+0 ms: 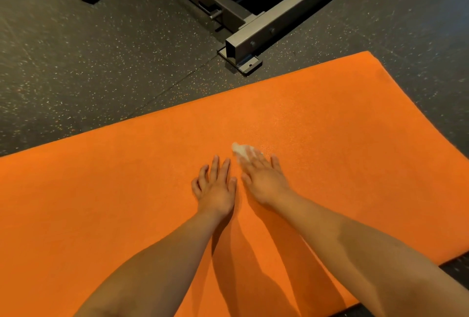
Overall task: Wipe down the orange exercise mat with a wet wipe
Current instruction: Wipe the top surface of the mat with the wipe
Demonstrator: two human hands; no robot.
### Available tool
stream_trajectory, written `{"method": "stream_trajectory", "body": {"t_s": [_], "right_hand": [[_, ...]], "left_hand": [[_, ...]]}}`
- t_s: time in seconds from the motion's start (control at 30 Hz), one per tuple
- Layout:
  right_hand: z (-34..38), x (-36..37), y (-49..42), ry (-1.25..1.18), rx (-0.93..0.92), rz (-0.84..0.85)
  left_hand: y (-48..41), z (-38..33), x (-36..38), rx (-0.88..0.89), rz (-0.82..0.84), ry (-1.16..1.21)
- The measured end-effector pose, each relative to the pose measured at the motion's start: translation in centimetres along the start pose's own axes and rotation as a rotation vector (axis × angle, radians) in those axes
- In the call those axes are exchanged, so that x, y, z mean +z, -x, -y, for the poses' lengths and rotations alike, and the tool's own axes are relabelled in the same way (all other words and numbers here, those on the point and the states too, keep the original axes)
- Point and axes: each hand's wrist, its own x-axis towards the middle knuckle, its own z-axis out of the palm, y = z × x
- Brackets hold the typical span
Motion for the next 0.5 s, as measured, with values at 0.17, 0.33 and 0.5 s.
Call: {"method": "stream_trajectory", "body": {"t_s": [0.17, 0.33, 0.5], "right_hand": [[-0.7, -0.4, -0.7, -0.136, 0.316, -0.11], [2.0, 0.5, -0.8, -0.06, -0.051, 0.0], [-1.5, -0.5, -2.1, -0.014, 0.095, -0.076]], "left_hand": [[0.0, -0.5, -0.1, -0.028, -0.01, -0.005], [-1.1, -1.3, -0.9, -0.031, -0.104, 0.011], [-2.8, -0.5, -0.9, -0.022, -0.03, -0.035]]}}
